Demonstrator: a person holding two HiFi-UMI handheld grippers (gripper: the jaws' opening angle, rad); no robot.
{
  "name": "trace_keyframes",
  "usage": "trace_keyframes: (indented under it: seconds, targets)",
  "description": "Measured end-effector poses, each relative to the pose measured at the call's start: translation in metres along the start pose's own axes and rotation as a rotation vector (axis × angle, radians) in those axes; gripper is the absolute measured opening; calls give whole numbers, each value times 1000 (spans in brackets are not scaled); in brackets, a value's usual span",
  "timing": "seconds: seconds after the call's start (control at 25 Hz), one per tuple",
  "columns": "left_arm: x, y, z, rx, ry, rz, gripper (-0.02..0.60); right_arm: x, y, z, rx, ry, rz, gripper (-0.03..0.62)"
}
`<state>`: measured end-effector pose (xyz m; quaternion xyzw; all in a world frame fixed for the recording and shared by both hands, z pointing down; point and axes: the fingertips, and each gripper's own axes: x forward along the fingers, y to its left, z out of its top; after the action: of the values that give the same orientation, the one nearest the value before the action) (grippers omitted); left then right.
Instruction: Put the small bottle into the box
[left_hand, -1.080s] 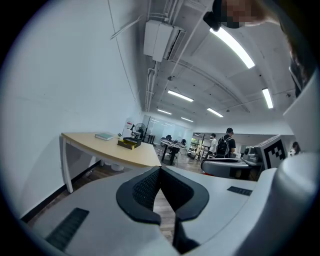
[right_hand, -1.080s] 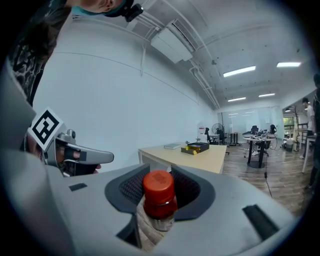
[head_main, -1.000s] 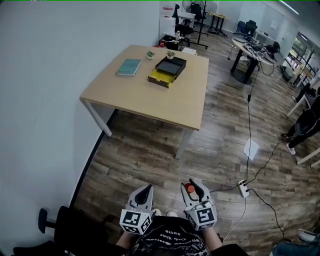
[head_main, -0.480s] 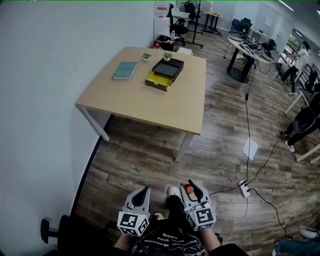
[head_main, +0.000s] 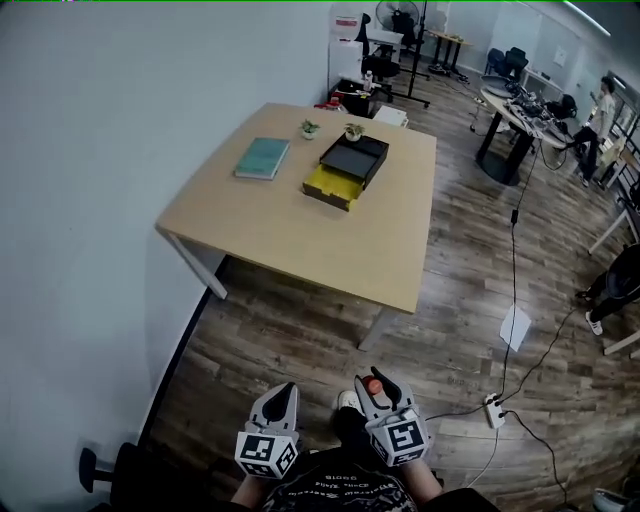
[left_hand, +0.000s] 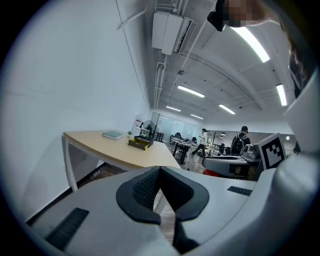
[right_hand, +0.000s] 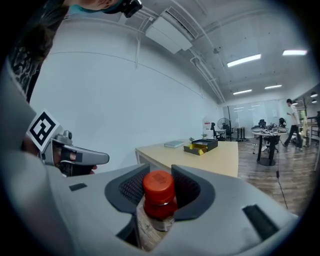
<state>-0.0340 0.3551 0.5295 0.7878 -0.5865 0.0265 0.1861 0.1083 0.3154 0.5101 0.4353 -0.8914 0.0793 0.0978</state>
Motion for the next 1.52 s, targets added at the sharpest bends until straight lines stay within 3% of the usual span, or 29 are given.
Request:
trace_keyframes:
  seconds: [0.68, 0.96, 1.16, 1.52]
  targets:
    - [154, -19, 29, -18, -9, 113, 4, 92, -137, 28, -48, -3, 137, 144]
    - [186, -28, 33, 9, 13, 119, 3, 104, -164, 17, 1, 16, 126, 144]
    - [207, -24, 50, -11, -19, 114, 3, 118, -180, 27, -10, 15, 111, 144]
    - [266, 9, 61, -3, -1, 60, 3, 173, -207, 35, 30, 10, 50, 144]
